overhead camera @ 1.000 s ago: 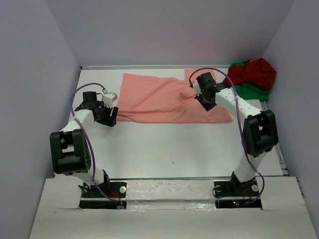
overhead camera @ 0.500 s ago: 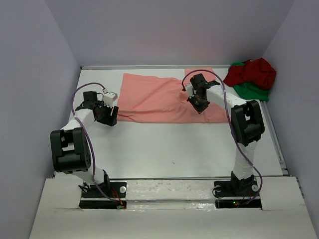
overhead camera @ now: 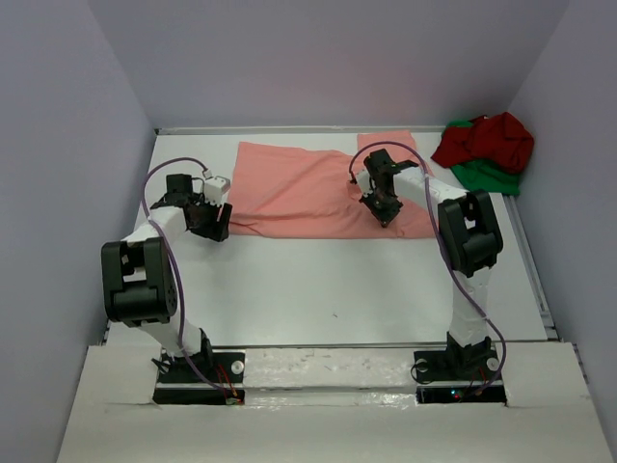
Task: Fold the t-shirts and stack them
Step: Fold the flattened tshirt in 1/3 of the way
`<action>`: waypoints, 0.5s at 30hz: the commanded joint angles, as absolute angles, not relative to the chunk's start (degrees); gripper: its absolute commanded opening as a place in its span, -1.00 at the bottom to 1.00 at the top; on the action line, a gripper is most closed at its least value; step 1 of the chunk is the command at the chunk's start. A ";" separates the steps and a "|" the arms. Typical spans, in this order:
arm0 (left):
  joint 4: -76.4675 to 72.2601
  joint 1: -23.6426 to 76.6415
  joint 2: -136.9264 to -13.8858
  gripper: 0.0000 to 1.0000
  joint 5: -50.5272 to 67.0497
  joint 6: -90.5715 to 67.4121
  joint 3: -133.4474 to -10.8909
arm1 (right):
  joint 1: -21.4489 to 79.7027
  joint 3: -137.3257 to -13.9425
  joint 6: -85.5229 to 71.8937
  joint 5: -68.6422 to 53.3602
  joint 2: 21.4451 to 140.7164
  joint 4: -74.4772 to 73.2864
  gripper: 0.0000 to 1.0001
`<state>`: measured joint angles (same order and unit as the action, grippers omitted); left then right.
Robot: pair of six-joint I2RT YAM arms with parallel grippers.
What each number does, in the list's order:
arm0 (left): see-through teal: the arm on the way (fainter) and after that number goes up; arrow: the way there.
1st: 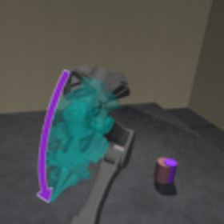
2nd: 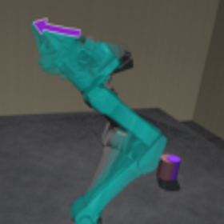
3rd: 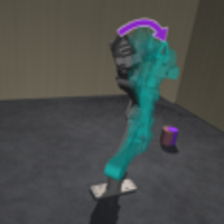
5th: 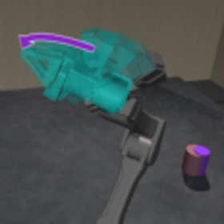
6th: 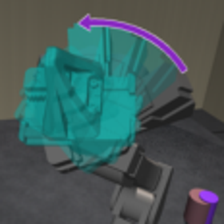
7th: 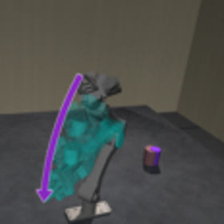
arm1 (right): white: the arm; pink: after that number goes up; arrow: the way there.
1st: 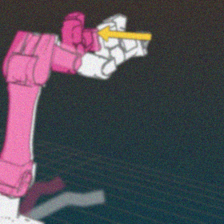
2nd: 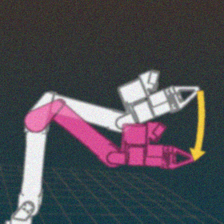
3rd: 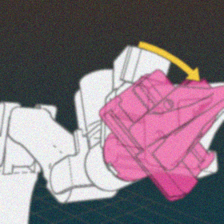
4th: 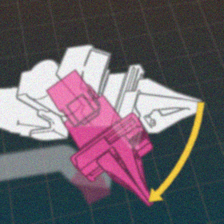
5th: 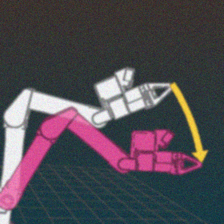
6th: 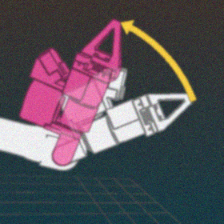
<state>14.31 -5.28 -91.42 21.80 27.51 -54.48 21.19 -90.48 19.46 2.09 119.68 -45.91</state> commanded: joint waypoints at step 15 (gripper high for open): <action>14.41 -2.02 -97.91 -0.20 21.98 26.28 -60.29 | 21.45 -90.44 19.16 1.41 121.11 -45.79 -1.00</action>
<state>14.37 -2.46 -97.51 22.22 26.81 -58.02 21.19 -90.48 19.46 1.93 119.72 -45.89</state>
